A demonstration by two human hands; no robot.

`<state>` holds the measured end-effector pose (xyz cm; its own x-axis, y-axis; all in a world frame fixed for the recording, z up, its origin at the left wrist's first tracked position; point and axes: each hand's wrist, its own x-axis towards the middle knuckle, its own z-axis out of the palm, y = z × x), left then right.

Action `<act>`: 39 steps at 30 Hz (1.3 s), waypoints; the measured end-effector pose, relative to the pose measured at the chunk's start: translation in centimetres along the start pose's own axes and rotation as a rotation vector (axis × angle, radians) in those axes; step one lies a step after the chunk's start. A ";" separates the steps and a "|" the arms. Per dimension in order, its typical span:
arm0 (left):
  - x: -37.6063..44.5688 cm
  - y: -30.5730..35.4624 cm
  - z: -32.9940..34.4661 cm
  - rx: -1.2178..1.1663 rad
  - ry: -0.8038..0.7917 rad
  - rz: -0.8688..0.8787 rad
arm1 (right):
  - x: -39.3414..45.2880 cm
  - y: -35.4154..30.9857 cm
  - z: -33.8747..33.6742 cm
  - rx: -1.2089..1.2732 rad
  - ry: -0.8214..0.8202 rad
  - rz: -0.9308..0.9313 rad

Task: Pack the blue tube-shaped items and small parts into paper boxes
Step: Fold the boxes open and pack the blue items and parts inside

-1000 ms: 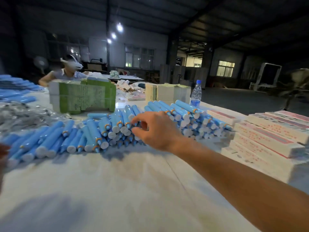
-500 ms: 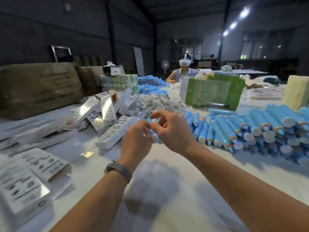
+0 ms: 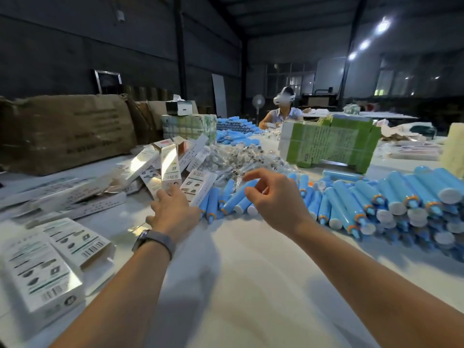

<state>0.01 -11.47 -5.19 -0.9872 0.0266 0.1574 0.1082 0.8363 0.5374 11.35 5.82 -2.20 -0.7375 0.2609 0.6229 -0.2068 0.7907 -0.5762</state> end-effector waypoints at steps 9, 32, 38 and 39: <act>-7.4 6.5 1.5 -0.807 -0.143 0.472 | 1.0 1.5 -2.9 0.449 -0.066 0.169; -8.4 6.1 3.8 -0.908 -0.207 0.599 | -0.5 3.3 -5.0 0.365 -0.350 0.033; -8.2 6.1 3.7 -0.853 -0.029 0.575 | 1.5 5.2 -9.4 -0.564 -0.072 0.258; -8.2 6.1 3.8 -0.867 -0.034 0.576 | 1.5 5.7 -10.0 -0.722 -0.035 0.329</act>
<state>8.29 -4.55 -6.35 -0.7605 0.3239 0.5628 0.5982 0.0121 0.8013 15.46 16.22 0.74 -0.7108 0.5352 0.4564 0.4843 0.8429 -0.2343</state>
